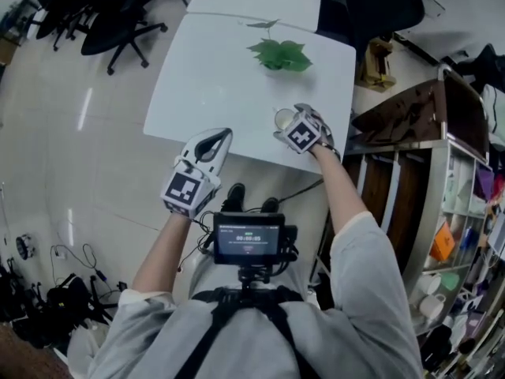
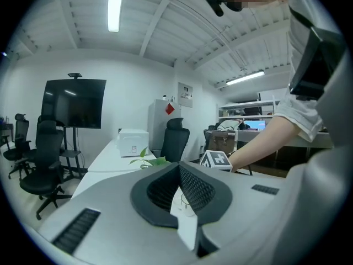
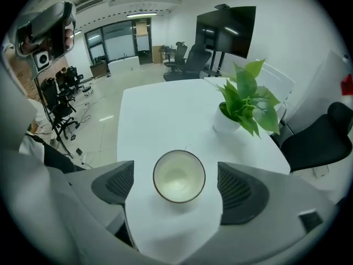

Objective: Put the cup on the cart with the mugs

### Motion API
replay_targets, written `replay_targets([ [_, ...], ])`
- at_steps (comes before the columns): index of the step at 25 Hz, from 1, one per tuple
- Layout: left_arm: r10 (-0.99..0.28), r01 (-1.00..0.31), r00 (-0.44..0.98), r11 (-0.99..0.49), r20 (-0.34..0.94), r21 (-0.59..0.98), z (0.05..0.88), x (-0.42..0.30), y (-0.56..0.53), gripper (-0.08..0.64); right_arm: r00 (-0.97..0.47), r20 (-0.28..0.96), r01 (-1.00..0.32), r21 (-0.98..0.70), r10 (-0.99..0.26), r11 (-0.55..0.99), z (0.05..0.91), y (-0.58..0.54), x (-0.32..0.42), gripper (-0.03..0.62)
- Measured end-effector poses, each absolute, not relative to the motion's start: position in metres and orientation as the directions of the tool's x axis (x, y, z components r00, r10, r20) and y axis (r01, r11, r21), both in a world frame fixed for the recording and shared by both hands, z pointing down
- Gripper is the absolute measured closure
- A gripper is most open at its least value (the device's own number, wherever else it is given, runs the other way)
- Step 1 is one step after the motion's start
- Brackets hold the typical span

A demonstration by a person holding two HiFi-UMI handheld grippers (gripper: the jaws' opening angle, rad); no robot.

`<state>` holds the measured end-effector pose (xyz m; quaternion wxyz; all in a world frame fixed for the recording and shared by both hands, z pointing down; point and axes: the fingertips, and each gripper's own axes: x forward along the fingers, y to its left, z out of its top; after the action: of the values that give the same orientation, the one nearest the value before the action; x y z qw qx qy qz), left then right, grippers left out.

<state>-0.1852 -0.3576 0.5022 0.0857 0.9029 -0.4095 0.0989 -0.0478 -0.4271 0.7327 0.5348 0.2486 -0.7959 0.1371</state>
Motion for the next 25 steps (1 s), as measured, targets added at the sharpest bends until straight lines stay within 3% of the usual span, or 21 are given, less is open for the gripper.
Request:
replay_targets([
  [11,-0.680,-0.711,0.687,-0.702,0.258,0.042,0.524,-0.211,-0.395,0.558,-0.172,0.973,-0.528,0.042,-0.155,0.848,0.787,-0.434,-0.045,0.129],
  [13,-0.683,-0.719,0.681,-0.692,0.263,0.066,0.524,-0.215,-0.398,0.558,-0.149,0.976,-0.518,0.062,-0.161,0.853,0.788,-0.438,-0.045,0.178],
  [16,-0.686,-0.731,0.673,-0.674,0.276,0.105,0.525,-0.217,-0.398,0.557,-0.121,0.981,-0.503,0.072,-0.153,0.861,0.788,-0.438,-0.045,0.180],
  [25,-0.670,-0.709,0.693,-0.700,0.267,0.086,0.531,-0.226,-0.392,0.557,-0.110,0.988,-0.522,0.039,-0.112,0.852,0.778,-0.423,-0.042,0.181],
])
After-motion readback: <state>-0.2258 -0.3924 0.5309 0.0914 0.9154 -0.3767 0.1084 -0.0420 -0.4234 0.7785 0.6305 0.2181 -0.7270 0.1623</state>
